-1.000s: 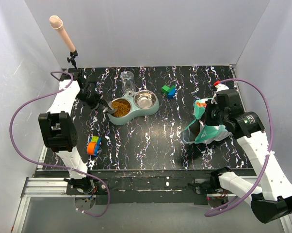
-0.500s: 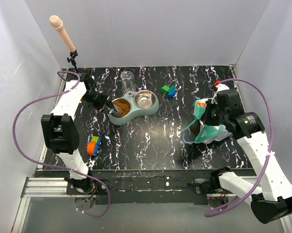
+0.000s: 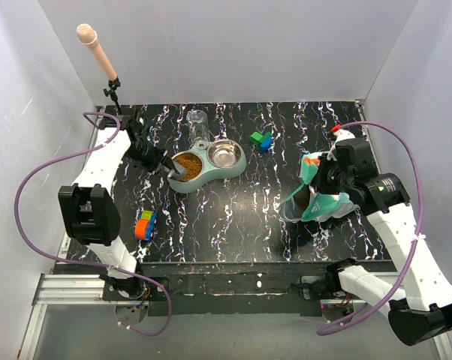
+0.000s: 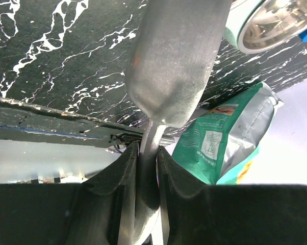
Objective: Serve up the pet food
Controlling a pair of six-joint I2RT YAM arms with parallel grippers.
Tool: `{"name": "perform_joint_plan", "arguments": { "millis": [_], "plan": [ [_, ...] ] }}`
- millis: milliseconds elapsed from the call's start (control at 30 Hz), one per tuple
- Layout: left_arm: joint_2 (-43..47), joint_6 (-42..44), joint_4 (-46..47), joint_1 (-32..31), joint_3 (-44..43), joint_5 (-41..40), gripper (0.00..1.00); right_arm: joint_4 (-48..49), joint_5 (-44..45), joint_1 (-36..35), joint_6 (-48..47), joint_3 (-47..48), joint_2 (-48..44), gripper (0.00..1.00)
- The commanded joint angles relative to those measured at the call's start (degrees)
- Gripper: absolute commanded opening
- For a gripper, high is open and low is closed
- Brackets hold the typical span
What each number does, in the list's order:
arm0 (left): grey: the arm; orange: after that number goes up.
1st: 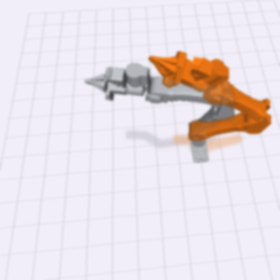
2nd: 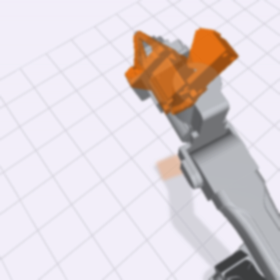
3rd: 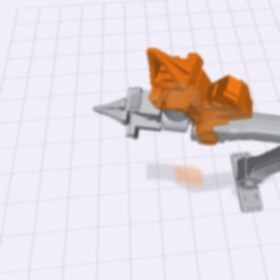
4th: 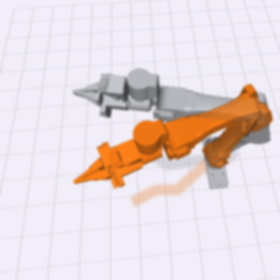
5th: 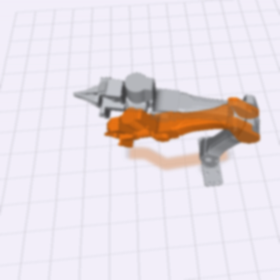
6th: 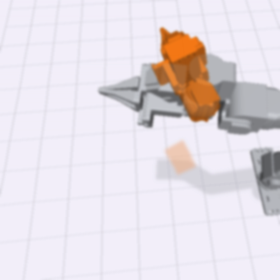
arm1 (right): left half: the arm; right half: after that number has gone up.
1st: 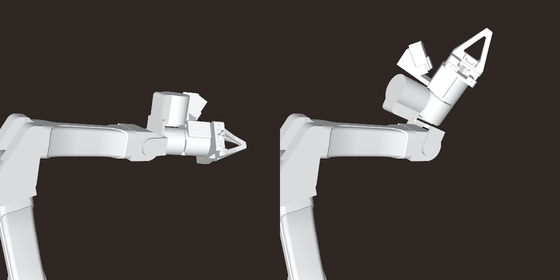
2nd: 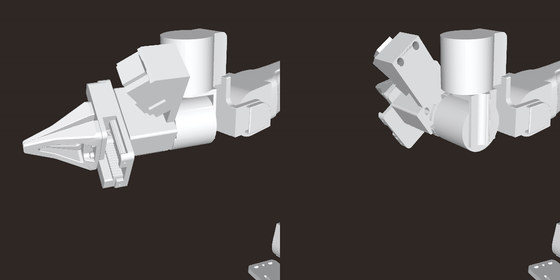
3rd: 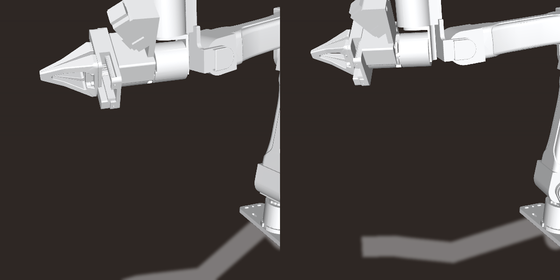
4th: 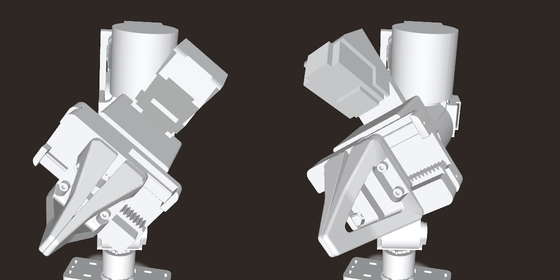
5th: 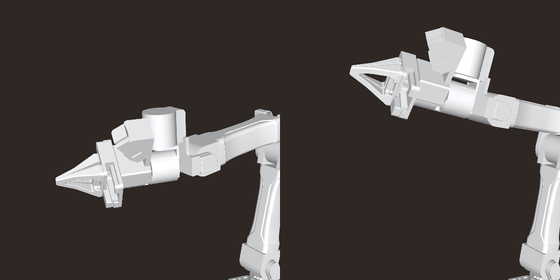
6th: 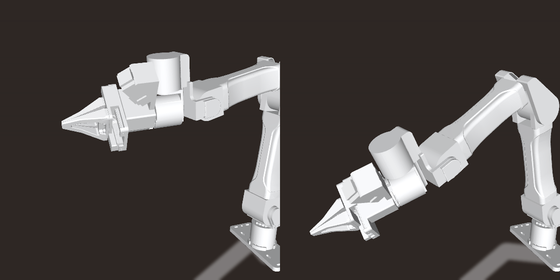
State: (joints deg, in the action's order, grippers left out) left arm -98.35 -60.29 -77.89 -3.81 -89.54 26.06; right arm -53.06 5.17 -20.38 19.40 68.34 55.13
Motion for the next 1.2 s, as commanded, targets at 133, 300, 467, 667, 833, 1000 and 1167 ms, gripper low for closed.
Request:
{"name": "perform_joint_plan", "arguments": {
  "millis": [133,300,467,667,833,1000,1167],
  "plan": [
    [4.7,1.1,-16.4,0.2,0.6,1.1,0.0,4.6,0.5,-0.1,0.4,4.0,-0.2,0.01],
    [3.9,6.4,-16.0,0.1,-4.2,2.0,0.0,3.5,-0.1,-0.1,0.4,5.1,0.5,0.01],
    [10.3,11.7,-6.6,-2.9,-2.6,5.6,0.0,2.4,-0.2,-0.2,-0.8,7.2,2.4,0.01],
    [26.5,8.5,15.4,-6.5,15.2,18.1,0.0,-0.5,-0.4,-0.1,-2.3,13.2,8.2,0.01],
    [26.9,16.0,15.9,-14.7,15.2,19.9,0.0,-4.7,0.3,-0.1,-2.5,22.6,16.6,0.01],
    [22.7,18.2,18.9,-24.6,9.1,22.0,0.0,-8.3,0.2,-0.1,-3.8,29.7,23.1,0.01],
    [18.5,17.8,20.6,-29.7,4.2,21.0,0.0,-10.5,0.0,-1.8,-3.8,31.1,25.6,0.01]
  ]
}}
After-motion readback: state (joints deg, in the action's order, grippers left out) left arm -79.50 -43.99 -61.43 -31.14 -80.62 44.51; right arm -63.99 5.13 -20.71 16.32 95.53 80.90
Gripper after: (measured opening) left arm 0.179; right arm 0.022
